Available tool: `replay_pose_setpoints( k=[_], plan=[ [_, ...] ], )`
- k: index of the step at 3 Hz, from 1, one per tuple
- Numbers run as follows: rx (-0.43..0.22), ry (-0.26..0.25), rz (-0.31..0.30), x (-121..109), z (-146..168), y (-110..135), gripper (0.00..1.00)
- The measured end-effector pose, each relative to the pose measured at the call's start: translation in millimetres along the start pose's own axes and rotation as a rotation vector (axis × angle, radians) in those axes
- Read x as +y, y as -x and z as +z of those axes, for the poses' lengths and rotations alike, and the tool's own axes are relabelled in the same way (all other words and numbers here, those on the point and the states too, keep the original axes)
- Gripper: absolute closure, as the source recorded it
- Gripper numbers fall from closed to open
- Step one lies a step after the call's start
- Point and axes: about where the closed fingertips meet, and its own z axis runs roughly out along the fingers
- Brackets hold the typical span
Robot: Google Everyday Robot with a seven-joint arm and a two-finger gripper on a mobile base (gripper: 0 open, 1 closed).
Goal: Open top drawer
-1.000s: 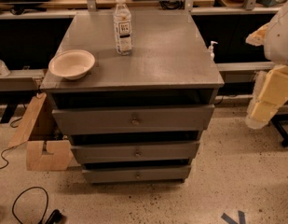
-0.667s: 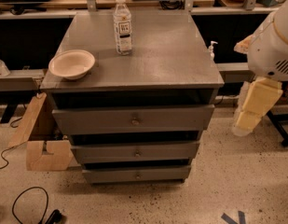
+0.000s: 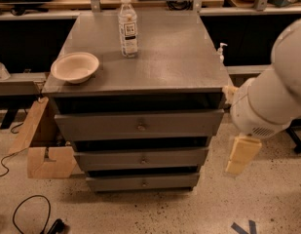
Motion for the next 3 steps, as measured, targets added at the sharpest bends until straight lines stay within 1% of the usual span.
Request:
replay_pose_setpoints(
  k=[1, 2, 3],
  plan=[
    [-0.016, -0.065, -0.084, -8, 73, 6, 0.00],
    [-0.044, -0.102, -0.125, -35, 143, 31, 0.00],
    [-0.045, -0.105, -0.128, -34, 140, 31, 0.00]
  ],
)
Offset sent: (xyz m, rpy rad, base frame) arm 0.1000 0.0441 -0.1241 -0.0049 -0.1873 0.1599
